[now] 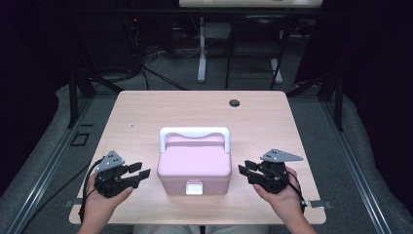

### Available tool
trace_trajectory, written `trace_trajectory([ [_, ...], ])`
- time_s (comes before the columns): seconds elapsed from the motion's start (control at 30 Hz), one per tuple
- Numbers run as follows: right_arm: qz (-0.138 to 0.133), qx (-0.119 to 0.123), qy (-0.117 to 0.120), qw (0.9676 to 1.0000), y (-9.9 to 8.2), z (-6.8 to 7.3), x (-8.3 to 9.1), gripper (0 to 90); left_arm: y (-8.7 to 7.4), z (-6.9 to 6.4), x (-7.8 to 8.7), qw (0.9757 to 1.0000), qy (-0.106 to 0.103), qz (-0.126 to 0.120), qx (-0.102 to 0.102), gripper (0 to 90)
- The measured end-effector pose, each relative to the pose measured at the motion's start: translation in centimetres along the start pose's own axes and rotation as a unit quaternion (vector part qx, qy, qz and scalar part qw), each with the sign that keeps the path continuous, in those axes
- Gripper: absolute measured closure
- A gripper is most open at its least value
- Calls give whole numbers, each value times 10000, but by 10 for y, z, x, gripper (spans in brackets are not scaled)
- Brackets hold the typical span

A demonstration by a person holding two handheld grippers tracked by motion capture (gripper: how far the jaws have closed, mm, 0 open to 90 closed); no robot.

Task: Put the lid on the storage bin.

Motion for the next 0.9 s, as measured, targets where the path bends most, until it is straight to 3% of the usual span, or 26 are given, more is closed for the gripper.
trace_trajectory([
  [0.43,-132,-262,-234,9993,0,-14,-10,630,3,21,-13,9988,237,-261,329,498],
  [0.67,-78,-318,-428,9985,-10,-24,-13,604,-4,32,-18,9981,395,-236,412,486],
  [0.9,-71,-431,-482,9979,-22,-32,-17,587,-14,39,-21,9980,405,-172,451,473],
])
Point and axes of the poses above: each handheld gripper's, and its own axes: x roughly backward along the jaws, y roughly out of its top, z roughly to its left, the point moved 3 cm from there along -x, roughly forward along the jaws, and after that the axes turned 10 degrees about x, right-handed, at the moved point
